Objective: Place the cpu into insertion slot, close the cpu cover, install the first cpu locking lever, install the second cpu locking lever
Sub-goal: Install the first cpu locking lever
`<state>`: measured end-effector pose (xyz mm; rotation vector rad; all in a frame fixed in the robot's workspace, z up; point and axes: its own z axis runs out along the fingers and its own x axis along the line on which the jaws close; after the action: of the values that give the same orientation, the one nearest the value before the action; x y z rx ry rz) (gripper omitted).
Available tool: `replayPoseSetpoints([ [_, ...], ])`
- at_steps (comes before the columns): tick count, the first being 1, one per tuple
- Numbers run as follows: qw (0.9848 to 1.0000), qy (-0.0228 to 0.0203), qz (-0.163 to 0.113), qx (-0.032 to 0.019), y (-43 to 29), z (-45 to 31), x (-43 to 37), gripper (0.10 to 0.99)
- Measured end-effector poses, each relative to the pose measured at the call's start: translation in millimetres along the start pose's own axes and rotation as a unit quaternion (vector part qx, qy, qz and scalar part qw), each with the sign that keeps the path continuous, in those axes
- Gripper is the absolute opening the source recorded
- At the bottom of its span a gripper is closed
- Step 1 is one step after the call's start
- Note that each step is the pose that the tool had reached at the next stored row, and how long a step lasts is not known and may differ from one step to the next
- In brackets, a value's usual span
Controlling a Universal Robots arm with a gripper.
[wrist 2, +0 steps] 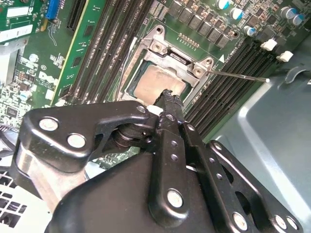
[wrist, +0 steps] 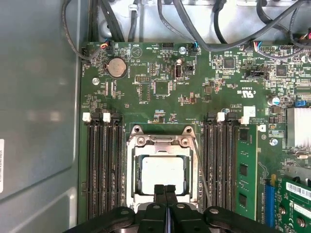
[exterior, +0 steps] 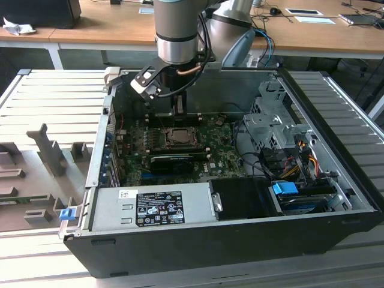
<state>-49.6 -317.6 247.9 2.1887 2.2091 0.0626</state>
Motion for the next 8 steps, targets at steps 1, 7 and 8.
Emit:
replayPoseSetpoints([
  [1,1.0000,0.0000,0.000,0.0000,0.1,-2.3,0.0,0.106],
  [7,1.0000,0.0000,0.000,0.0000,0.6,-12.1,0.1,0.106],
  [8,1.0000,0.0000,0.000,0.0000,0.7,-13.4,0.1,0.106],
])
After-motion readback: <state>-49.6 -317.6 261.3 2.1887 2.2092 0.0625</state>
